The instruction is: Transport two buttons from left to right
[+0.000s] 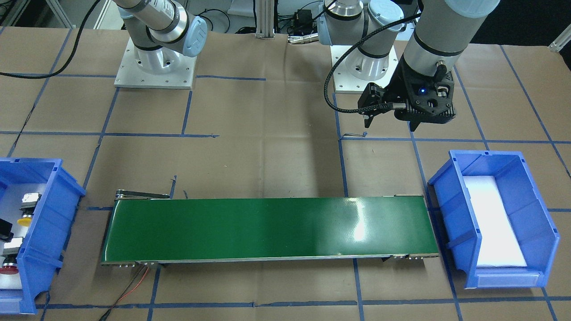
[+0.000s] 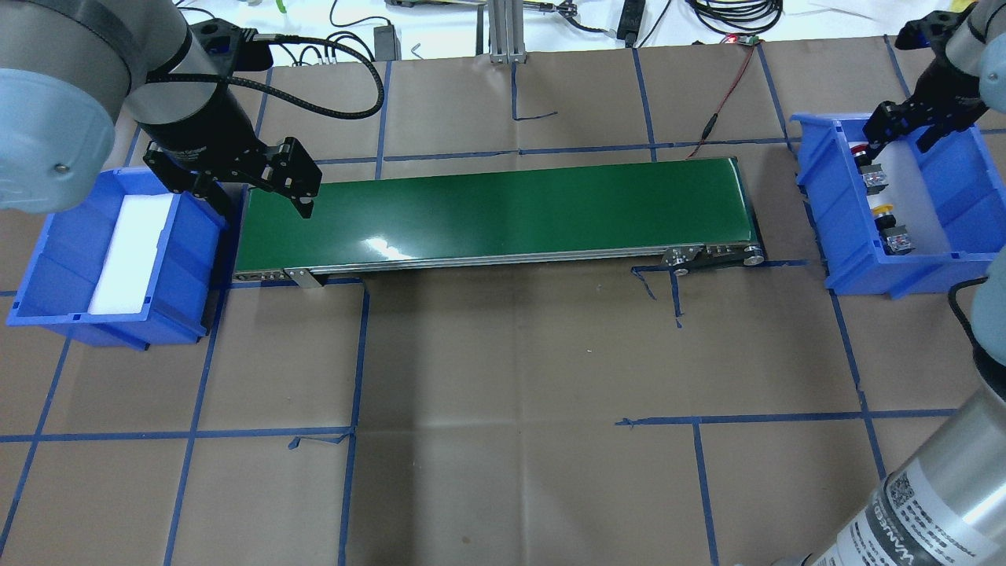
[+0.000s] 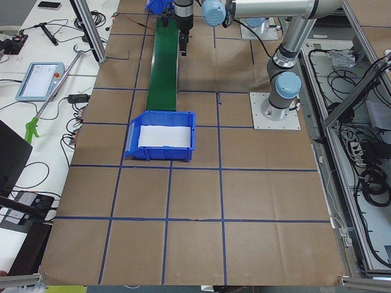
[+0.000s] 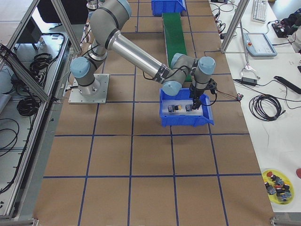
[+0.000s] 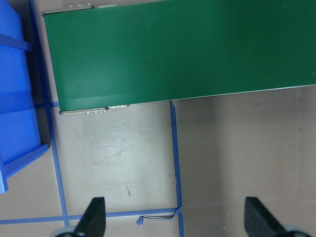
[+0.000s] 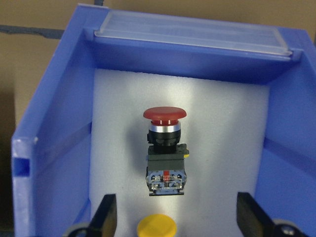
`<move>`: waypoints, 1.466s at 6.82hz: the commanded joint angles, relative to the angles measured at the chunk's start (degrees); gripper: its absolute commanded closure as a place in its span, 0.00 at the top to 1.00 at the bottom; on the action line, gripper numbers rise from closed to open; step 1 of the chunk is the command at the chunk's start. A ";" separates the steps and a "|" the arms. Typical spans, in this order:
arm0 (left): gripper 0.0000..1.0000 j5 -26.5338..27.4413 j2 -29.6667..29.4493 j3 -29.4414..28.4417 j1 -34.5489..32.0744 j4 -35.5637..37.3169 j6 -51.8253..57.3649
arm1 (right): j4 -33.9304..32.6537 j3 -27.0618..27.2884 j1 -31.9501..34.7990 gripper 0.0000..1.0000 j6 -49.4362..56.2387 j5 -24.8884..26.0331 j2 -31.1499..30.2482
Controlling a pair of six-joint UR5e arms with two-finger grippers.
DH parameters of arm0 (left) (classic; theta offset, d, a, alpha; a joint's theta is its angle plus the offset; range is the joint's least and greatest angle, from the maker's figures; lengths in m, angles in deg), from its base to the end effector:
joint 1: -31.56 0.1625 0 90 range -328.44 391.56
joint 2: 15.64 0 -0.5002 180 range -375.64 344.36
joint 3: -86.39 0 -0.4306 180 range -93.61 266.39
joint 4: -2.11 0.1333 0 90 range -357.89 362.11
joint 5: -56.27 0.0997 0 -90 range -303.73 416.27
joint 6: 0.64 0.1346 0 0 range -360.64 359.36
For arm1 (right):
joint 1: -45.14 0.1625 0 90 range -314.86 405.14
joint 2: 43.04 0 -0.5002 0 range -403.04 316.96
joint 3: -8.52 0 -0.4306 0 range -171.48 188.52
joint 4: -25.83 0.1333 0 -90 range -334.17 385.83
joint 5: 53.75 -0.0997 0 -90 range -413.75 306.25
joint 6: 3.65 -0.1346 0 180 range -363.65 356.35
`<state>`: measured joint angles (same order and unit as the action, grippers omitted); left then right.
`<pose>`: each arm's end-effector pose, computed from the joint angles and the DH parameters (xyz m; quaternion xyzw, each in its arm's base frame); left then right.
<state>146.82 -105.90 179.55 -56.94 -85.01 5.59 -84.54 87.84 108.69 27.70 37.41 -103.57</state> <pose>-0.1181 -0.5338 0.5015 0.0413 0.9991 0.0050 0.0045 -0.2203 -0.7360 0.3275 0.0426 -0.9989 0.0072 0.0155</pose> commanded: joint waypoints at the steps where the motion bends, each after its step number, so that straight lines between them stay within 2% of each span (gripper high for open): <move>1: 1.00 -0.02 -0.08 0.00 0.00 0.02 0.00 | 11.85 -0.05 0.00 1.00 -0.33 -0.71 -9.55; 3: 1.00 -0.02 -0.17 -0.09 0.00 0.11 -0.09 | 18.67 0.22 3.75 1.00 -1.11 -5.63 -18.00; 5: 1.00 -0.02 -0.17 -0.09 0.00 0.11 -0.09 | 23.59 0.30 8.14 1.00 -16.78 -5.90 -24.17; 6: 1.00 -0.02 -0.17 -0.09 0.00 0.11 -0.09 | 25.01 1.00 13.04 1.00 -21.03 -6.00 -26.46; 8: 1.00 -0.11 -0.17 -0.09 0.00 0.02 -0.17 | 23.89 5.98 23.85 1.00 -35.69 -5.47 -29.72; 9: 1.00 -0.02 -0.09 -0.09 0.00 0.02 -0.09 | 20.66 10.54 27.82 1.00 -36.71 -5.47 -31.65; 10: 1.00 -0.02 0.18 0.00 0.00 -0.07 0.26 | 15.15 13.80 28.55 1.00 -37.67 -5.47 -32.80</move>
<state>146.78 -105.94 179.48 -56.95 -85.01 5.58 -64.33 97.53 134.76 -8.08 31.90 -134.71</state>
